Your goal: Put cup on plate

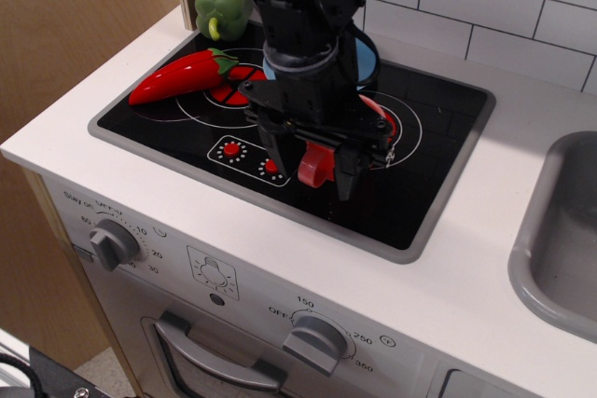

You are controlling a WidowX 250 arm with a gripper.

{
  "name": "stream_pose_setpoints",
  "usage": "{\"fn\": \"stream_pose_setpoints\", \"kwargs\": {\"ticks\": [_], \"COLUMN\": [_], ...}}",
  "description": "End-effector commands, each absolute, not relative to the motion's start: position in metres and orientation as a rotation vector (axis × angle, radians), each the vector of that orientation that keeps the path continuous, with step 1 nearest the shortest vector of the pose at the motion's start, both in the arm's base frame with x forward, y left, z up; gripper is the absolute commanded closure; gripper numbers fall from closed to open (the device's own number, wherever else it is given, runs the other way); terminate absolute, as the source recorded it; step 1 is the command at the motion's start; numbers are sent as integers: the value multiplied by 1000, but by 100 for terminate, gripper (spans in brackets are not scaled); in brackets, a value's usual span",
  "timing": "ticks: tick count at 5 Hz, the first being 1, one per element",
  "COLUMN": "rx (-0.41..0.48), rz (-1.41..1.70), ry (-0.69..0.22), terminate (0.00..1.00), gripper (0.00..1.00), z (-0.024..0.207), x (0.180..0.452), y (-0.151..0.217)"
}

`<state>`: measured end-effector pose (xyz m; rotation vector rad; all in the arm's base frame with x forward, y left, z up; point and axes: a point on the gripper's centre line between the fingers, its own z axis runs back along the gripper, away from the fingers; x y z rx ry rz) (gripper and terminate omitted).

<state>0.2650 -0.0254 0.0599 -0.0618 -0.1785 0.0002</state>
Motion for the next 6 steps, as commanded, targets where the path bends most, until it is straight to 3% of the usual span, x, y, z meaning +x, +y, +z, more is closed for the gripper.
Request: {"fn": "stream_pose_setpoints", "kwargs": {"ticks": [1, 4, 6], "rx": [-76, -109, -72], "rz": [-12, 67, 211], "ry": [-213, -327, -367], "terminate": [0, 0, 0], "gripper": [100, 100, 100], "z": [74, 109, 108], "x": [279, 295, 332], "y": [-19, 4, 32]}}
